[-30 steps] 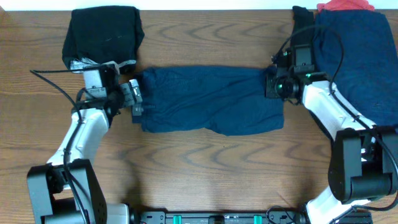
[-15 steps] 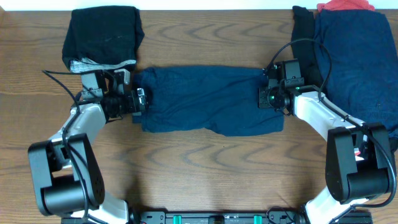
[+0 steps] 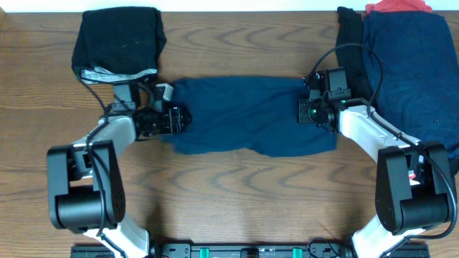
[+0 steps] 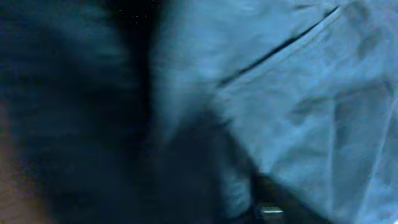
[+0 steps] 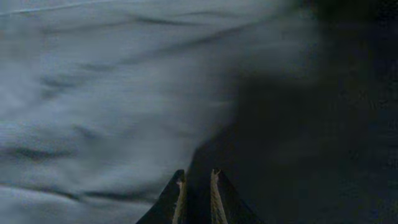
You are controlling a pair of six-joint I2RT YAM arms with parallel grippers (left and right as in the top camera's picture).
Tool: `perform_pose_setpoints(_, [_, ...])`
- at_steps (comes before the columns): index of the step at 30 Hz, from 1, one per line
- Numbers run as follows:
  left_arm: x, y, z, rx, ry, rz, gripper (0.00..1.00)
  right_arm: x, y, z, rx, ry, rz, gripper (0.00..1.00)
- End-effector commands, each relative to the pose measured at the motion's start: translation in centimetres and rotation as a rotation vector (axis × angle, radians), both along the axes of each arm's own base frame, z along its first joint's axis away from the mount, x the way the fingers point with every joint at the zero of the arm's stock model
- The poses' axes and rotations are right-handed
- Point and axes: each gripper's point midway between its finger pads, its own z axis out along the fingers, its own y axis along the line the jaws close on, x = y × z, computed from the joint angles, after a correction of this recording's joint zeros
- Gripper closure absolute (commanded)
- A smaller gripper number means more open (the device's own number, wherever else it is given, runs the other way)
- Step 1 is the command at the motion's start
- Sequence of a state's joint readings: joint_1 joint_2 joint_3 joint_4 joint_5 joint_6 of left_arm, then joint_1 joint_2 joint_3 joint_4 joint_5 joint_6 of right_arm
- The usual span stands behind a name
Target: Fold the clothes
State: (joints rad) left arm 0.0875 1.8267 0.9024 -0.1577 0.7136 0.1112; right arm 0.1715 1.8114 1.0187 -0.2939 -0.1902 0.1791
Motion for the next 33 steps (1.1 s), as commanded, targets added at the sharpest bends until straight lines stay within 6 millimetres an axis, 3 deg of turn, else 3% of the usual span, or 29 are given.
perform_pose_setpoints(1, [-0.2,-1.0,0.0,-0.038,0.011,-0.022,0.94,-0.4,0.2,-0.8,0.002,0.022,-0.003,0.87])
perform_pose_setpoints(6, [-0.1,1.0,1.1,-0.053,0.033,0.06,0.94,-0.6,0.7,-0.7,0.026,0.03,0.011,0.88])
perform_pose_setpoints(10, [-0.4,2.4,3.3,-0.05,0.01,0.099,0.94,-0.8,1.1,-0.7,0.048,0.038,0.023,0.88])
perform_pose_setpoints(14, [-0.8,3.2,5.6,-0.031,-0.023,0.121,0.94,-1.0,1.7,-0.5,0.081,0.043,0.041,0.89])
perform_pose_setpoints(21, [-1.9,3.8,7.5,0.028,-0.03,0.133,0.94,-1.6,3.8,-0.5,0.098,0.052,0.077,0.89])
perform_pose_setpoints(26, [-1.8,5.8,8.1,0.155,0.009,0.176,0.94,-1.6,4.2,-0.9,0.102,0.056,0.07,0.89])
perform_pose_setpoints(33, [-1.4,7.4,12.0,0.259,0.014,0.16,0.94,-1.2,5.1,-0.7,0.115,0.03,0.086,0.88])
